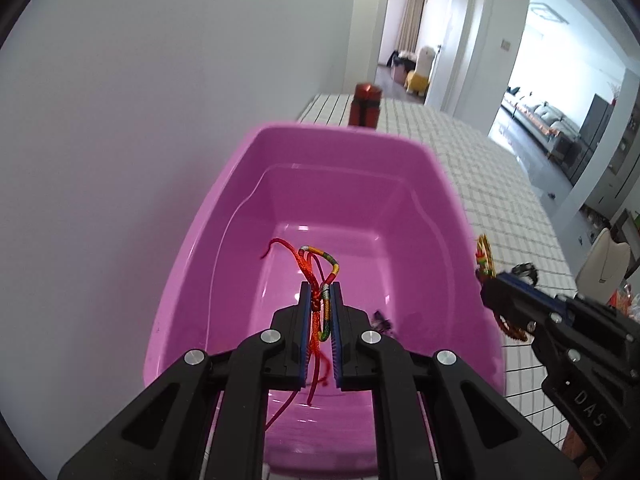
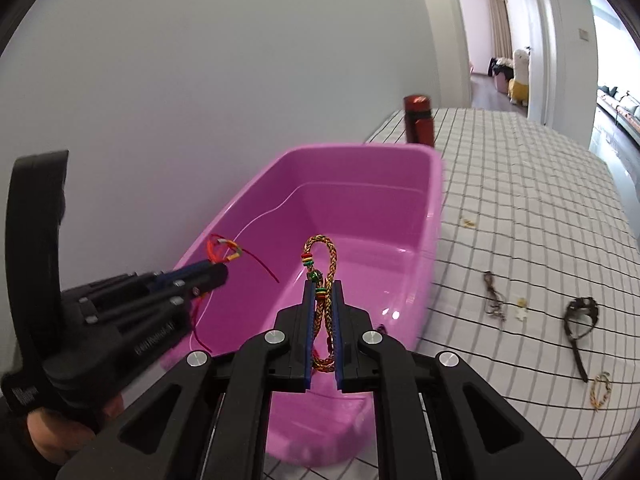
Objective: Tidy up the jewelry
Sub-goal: 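Carry both bracelets over the pink tub with both tools, then open both tools to drop the bracelets into the tub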
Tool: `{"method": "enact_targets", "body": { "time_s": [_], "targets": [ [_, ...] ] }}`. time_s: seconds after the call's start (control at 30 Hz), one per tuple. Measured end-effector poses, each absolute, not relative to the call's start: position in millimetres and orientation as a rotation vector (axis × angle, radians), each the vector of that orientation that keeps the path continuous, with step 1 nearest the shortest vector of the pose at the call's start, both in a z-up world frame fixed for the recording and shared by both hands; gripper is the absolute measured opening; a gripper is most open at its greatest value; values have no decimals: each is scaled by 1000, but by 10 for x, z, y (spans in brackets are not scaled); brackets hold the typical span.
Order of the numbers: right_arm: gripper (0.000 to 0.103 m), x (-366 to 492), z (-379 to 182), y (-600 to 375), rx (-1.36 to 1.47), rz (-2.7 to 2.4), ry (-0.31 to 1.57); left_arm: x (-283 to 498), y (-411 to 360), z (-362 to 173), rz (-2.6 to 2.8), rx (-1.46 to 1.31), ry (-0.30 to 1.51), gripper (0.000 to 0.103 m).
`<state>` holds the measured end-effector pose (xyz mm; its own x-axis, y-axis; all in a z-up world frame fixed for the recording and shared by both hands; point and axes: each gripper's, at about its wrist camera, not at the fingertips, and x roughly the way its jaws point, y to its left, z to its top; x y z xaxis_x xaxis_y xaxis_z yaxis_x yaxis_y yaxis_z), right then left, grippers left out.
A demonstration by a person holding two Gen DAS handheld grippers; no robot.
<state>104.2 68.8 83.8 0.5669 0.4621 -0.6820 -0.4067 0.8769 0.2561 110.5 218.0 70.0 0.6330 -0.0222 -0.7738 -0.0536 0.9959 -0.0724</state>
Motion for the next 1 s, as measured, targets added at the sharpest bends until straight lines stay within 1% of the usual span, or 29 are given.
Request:
{"method": "enact_targets", "body": {
  "time_s": [0.23, 0.53, 0.57, 0.63, 0.67, 0.7, 0.73, 0.77, 0.8, 0.83, 0.87, 0.9, 1.0],
  "targets": [
    [8, 1344, 617, 936, 23, 537, 911, 1254, 2309, 374, 47, -137, 972, 9],
    [8, 1487, 412, 1008, -39, 562, 993, 1266, 2425, 202, 114, -173, 1034, 11],
    [11, 1492, 406, 1005, -49, 562, 997, 1252, 2430, 212, 124, -173, 1029, 14],
    [25, 1488, 415, 1002, -65, 558, 993, 1207, 2436, 244, 137, -175, 1019, 27],
    [37, 1482, 425, 997, -67, 559, 989, 1178, 2439, 274, 147, -177, 1010, 41],
    [43, 1480, 441, 979, -63, 561, 982, 1147, 2445, 309, 161, -179, 1000, 64],
    [44, 1480, 461, 956, -59, 562, 976, 1123, 2457, 336, 172, -183, 989, 75],
    [45, 1487, 482, 926, -55, 560, 969, 1084, 2472, 383, 185, -190, 966, 82],
    [49, 1483, 503, 907, -52, 557, 963, 1039, 2487, 436, 195, -195, 942, 84],
    [50, 1478, 530, 873, -45, 554, 953, 1027, 2489, 463, 197, -194, 942, 85],
    [53, 1472, 550, 853, -39, 550, 947, 1019, 2495, 473, 200, -192, 947, 89],
    [55, 1471, 567, 811, -23, 543, 942, 1002, 2504, 488, 205, -193, 950, 89],
    [55, 1473, 581, 775, 0, 546, 948, 963, 2522, 510, 211, -203, 951, 89]
  ]
}}
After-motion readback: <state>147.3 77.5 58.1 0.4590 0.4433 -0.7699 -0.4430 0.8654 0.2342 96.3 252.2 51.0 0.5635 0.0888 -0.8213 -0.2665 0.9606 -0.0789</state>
